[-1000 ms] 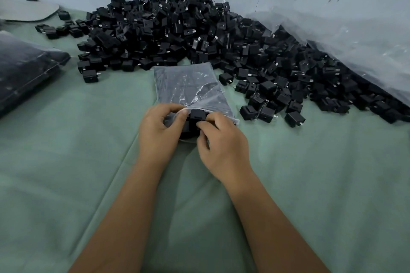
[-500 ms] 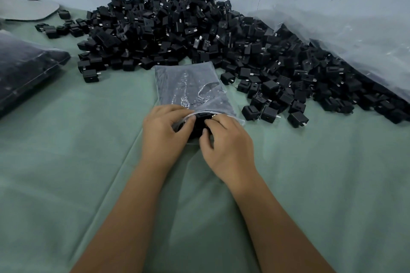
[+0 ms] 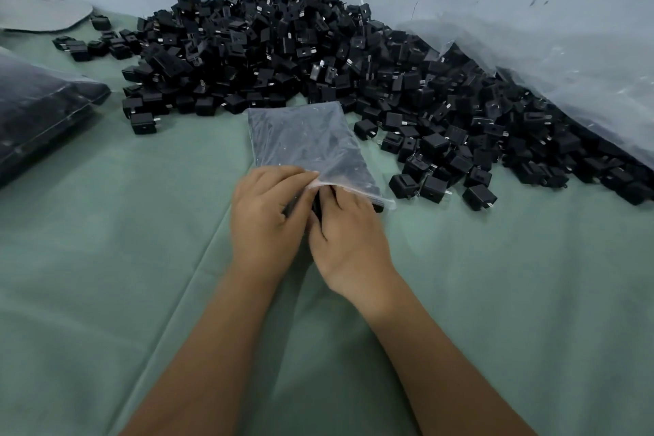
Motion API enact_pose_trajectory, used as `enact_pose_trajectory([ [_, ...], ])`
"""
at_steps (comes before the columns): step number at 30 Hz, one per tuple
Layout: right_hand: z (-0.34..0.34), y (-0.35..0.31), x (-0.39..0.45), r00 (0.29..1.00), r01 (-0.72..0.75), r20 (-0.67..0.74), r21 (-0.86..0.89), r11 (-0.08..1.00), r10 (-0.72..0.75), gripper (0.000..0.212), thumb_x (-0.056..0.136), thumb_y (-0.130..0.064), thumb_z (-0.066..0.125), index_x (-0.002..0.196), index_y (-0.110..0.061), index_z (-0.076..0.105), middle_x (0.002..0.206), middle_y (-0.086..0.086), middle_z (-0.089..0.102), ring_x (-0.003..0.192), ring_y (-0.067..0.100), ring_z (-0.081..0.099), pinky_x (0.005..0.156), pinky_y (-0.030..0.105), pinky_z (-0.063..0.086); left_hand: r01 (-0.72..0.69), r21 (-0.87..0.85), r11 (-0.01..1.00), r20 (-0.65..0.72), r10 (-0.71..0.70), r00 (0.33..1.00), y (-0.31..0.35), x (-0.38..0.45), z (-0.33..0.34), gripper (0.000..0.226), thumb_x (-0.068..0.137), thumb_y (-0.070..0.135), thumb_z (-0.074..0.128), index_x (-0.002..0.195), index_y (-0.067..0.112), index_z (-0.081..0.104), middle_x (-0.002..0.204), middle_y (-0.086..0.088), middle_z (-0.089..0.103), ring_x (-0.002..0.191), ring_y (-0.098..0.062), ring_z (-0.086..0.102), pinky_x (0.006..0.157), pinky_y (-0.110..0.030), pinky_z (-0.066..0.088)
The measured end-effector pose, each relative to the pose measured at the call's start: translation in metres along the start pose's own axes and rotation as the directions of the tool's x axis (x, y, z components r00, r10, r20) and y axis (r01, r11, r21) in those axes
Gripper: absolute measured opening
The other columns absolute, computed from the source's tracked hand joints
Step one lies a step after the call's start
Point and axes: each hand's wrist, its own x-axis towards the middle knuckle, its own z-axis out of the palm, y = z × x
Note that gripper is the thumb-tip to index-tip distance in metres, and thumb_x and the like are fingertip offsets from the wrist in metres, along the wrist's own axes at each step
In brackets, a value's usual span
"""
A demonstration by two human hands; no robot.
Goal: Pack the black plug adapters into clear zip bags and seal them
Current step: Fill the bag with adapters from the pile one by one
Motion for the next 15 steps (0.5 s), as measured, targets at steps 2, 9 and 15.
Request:
enact_pose_trajectory([
  [2,-0.002,0.000,0.012,0.999,-0.045,0.027,-0.020,0.999,0.046,0.041,0.099,-0.037,0.026,0.114,-0.014,0.057,0.116,0.008,0.059,0.108,0.025,0.052,0.095,0.035,0.038,-0.010,0.006,1.000,0.002,0.010,1.000,0.000,0.000,0.001,0.014,0.087,0.009,0.069,0.098,0.005,0.077,0.096,-0.005,0.072,0.089,-0.026,0.064,0.081,-0.043,0.049],
  [9,-0.006,-0.003,0.070,0.853,0.032,0.512,-0.246,0.969,0.102,0.029,0.103,-0.026,0.030,0.124,-0.018,0.048,0.135,0.009,0.047,0.128,0.025,0.040,0.106,0.031,0.027,-0.018,0.001,1.000,-0.010,0.018,1.000,-0.002,-0.001,0.005,0.016,0.088,0.013,0.067,0.100,0.006,0.076,0.099,-0.006,0.073,0.090,-0.027,0.065,0.082,-0.045,0.050],
  [15,0.013,0.005,0.112,0.940,-0.298,0.159,-0.047,0.953,0.302,0.060,0.101,-0.046,0.030,0.142,-0.002,0.032,0.145,0.013,0.039,0.135,0.027,0.035,0.111,0.033,0.023,-0.042,-0.018,0.999,-0.021,0.041,0.999,-0.004,-0.001,0.009,0.019,0.091,0.017,0.063,0.099,0.006,0.076,0.098,-0.005,0.073,0.087,-0.026,0.066,0.078,-0.044,0.052],
])
